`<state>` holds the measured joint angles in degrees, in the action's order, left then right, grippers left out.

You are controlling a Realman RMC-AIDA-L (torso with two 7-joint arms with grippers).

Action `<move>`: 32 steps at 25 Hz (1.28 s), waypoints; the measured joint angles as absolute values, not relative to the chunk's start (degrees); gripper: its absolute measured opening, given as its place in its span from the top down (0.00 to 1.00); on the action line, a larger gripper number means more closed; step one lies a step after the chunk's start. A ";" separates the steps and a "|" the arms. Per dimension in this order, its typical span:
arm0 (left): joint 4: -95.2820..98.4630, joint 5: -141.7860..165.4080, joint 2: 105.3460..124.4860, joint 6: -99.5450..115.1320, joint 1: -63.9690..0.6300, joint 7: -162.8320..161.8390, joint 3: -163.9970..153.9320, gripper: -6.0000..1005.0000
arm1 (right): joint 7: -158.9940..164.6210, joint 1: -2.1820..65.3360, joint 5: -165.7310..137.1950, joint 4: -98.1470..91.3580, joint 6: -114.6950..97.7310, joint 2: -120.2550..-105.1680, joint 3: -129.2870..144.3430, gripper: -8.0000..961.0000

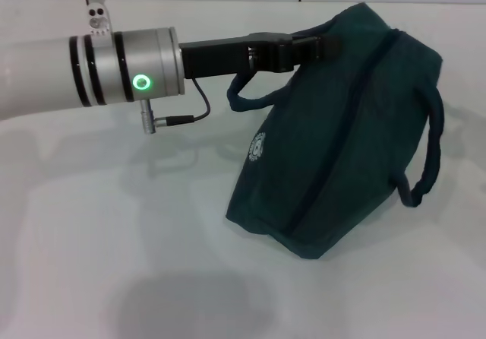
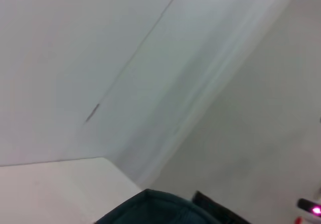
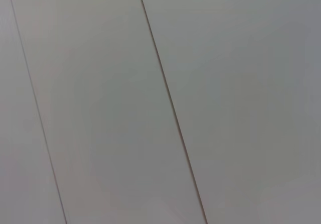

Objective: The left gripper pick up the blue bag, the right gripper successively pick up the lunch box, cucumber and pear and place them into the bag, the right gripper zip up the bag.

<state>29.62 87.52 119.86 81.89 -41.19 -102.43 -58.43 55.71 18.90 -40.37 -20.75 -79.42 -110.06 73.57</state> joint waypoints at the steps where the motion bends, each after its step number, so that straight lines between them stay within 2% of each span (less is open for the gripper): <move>1: 28.94 87.49 119.88 80.53 -41.58 -101.74 -58.45 0.94 | 55.71 18.89 -40.40 -20.65 -79.42 -110.14 73.56 0.80; 17: 27.11 83.52 120.07 76.90 -42.11 -94.74 -62.23 0.94 | 55.72 19.18 -40.43 -20.93 -80.31 -110.03 73.56 0.77; 22: 27.71 80.75 119.80 77.94 -41.61 -92.71 -62.20 0.83 | 55.79 19.02 -40.43 -20.89 -82.28 -109.39 73.58 0.75; 25: 28.73 79.93 119.71 78.42 -41.24 -91.74 -61.96 0.62 | 55.80 18.91 -40.43 -20.74 -83.96 -108.82 73.80 0.74; 28: 30.64 79.75 119.67 79.01 -40.09 -91.70 -61.93 0.56 | 55.91 18.90 -40.52 -20.72 -84.94 -108.72 73.98 0.72; 32: 33.00 79.32 119.45 80.65 -38.92 -91.69 -61.78 0.47 | 56.97 18.94 -42.15 -21.08 -86.48 -108.49 73.91 0.59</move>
<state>33.00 79.32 119.45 80.65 -38.92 -91.69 -61.78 56.97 18.94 -42.15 -21.08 -86.48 -108.49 73.92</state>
